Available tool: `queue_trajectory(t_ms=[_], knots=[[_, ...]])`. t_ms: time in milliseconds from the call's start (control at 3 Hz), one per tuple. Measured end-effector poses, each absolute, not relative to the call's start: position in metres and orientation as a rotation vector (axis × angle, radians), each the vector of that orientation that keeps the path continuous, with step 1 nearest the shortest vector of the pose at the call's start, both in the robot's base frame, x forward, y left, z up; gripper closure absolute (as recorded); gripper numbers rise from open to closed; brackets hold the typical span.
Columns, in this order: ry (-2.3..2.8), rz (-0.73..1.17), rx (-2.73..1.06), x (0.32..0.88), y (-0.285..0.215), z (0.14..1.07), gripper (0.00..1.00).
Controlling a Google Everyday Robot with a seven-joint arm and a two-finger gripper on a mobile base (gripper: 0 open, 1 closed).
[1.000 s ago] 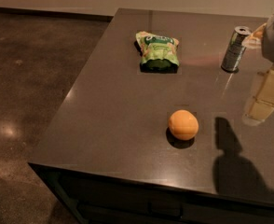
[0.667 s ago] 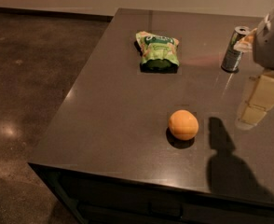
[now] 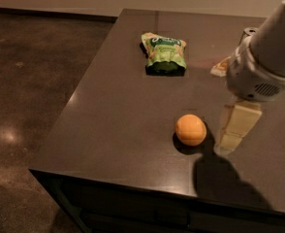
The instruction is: Move orange near green rice chip bag
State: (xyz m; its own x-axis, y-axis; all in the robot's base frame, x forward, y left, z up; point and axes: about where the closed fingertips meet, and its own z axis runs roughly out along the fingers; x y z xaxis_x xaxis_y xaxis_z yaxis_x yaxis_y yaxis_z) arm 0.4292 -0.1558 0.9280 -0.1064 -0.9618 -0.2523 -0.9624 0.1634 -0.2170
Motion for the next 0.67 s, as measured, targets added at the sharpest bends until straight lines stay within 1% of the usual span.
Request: queue_trajectory(t_ms=[667], knots=[[2.142,0.099,-1.912,0.424,-0.124,0.873,0.0]])
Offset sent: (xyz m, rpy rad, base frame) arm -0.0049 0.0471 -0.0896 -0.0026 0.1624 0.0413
